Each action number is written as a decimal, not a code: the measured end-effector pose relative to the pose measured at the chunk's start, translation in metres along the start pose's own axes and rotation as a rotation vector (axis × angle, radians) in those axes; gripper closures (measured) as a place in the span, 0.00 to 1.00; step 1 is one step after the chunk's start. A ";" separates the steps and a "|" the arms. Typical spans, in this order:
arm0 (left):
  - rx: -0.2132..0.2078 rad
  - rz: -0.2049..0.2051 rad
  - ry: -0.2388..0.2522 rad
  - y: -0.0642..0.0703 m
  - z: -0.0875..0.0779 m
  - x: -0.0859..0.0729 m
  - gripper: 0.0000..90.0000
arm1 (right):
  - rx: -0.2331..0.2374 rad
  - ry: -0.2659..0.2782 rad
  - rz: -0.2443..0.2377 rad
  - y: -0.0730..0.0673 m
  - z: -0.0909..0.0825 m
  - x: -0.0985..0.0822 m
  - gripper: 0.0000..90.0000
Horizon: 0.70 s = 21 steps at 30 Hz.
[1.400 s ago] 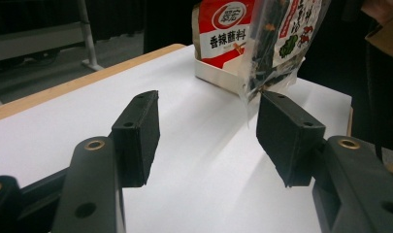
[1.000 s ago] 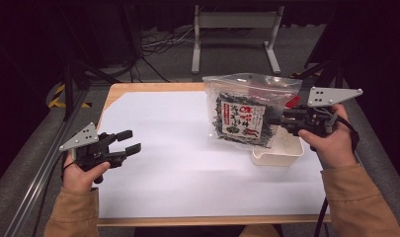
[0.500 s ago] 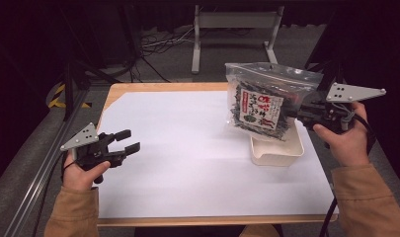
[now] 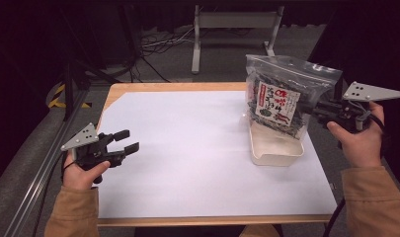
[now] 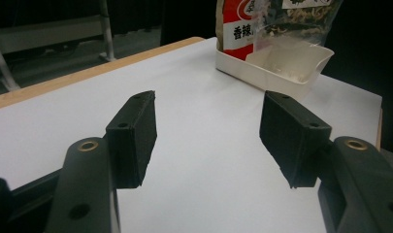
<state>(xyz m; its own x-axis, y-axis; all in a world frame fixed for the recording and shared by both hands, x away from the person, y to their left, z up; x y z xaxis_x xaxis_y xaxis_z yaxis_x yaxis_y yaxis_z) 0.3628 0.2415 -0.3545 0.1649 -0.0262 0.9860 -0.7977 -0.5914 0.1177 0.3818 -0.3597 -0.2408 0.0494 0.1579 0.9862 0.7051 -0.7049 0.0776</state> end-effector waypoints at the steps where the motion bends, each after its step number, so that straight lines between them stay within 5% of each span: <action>1: 0.001 0.001 0.000 0.000 0.000 0.000 0.44 | -0.012 0.000 0.007 0.001 -0.002 -0.001 0.87; 13: 0.000 0.007 -0.003 0.000 0.000 0.000 0.44 | -0.141 -0.034 0.108 0.001 0.000 -0.017 0.87; 21: 0.002 0.002 -0.002 0.000 0.000 0.000 0.44 | -0.182 -0.062 0.139 0.000 0.005 -0.030 0.87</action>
<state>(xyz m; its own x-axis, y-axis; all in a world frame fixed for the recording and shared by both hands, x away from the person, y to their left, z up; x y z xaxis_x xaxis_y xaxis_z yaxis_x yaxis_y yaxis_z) 0.3624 0.2413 -0.3544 0.1648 -0.0290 0.9859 -0.7969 -0.5929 0.1157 0.3843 -0.3612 -0.2706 0.1841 0.0890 0.9789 0.5497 -0.8349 -0.0275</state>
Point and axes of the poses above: each handheld gripper's, and its own axes: z roughly forward along the jaws, x roughly out of its top, y roughly to its right, the point moved 1 cm from there along z, roughly forward along the jaws, and after that the axes turned 11 degrees about y, right-handed, at the moved point
